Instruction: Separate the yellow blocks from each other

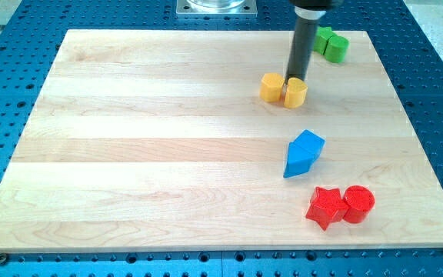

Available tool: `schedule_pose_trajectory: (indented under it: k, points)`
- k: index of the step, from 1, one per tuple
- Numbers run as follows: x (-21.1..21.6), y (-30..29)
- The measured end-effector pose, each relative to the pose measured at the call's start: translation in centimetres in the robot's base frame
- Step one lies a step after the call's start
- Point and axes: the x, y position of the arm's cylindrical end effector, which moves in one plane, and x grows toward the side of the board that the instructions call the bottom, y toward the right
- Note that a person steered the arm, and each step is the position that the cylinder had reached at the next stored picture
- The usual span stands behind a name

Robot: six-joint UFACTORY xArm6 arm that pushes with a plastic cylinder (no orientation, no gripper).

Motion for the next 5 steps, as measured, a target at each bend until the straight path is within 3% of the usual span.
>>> schedule_pose_trajectory:
  k: [3, 5]
  points:
    - [2.5, 1.9]
    - [8.9, 5.6]
